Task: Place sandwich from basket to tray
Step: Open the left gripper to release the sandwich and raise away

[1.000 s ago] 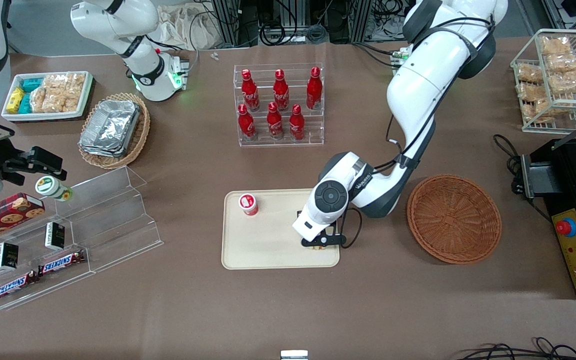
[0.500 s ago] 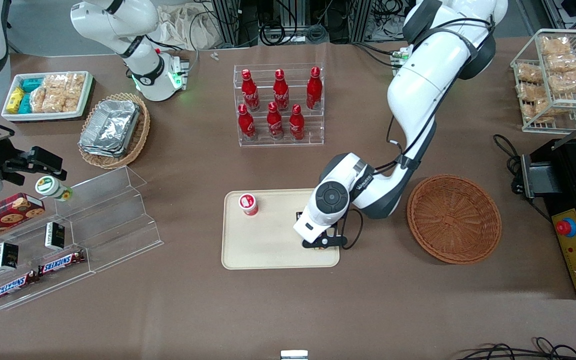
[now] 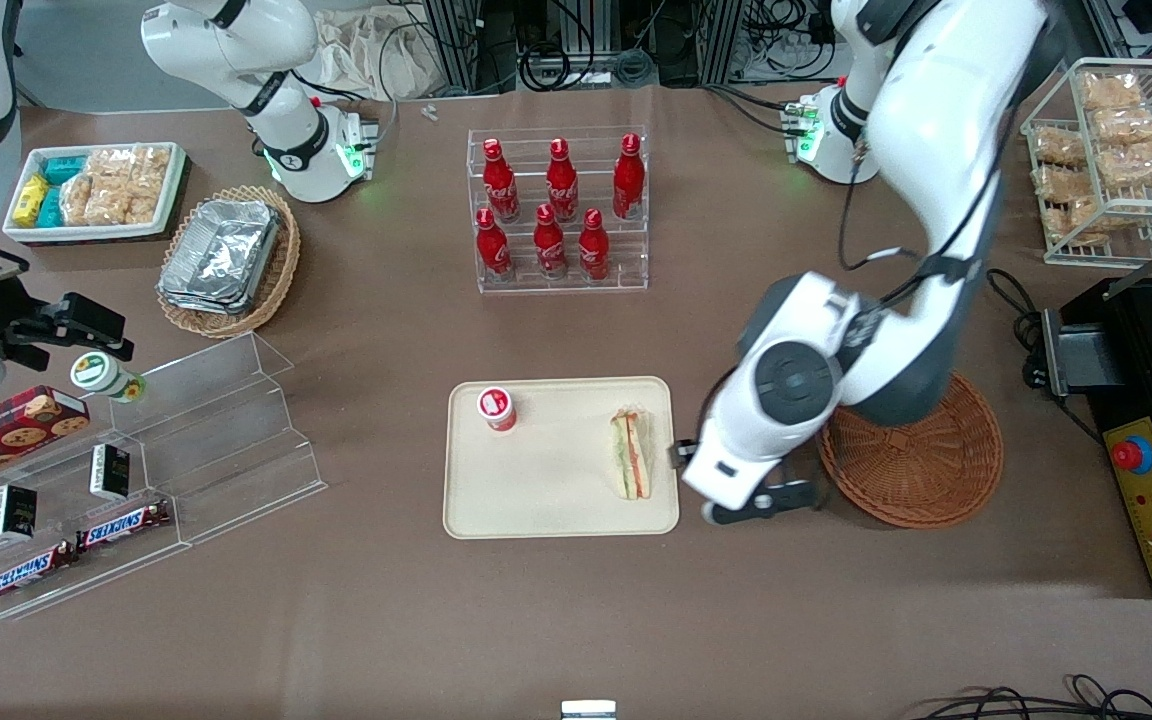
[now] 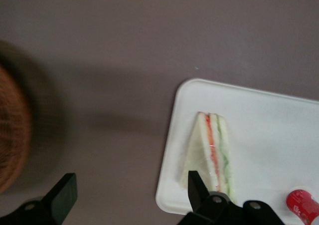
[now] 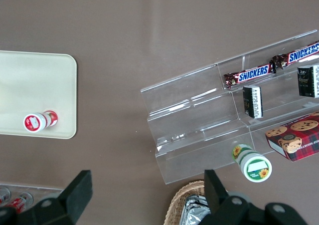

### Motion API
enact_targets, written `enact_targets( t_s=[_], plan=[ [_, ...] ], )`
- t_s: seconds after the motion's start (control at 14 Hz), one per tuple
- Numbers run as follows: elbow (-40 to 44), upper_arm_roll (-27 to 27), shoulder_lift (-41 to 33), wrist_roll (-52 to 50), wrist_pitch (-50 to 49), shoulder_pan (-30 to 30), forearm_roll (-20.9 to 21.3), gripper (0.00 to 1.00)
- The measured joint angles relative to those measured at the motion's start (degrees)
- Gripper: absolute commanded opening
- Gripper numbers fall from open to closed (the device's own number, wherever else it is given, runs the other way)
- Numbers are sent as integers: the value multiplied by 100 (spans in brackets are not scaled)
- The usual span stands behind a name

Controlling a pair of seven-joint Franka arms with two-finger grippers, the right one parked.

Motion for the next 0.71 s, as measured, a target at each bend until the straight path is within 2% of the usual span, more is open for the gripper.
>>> enact_targets(
  t_s=[0.36, 0.71],
  plan=[
    [-1415, 3, -1704, 828, -131, 1110, -162, 96],
    [-1829, 21, -2666, 1871, -789, 2096, -797, 96]
  ],
)
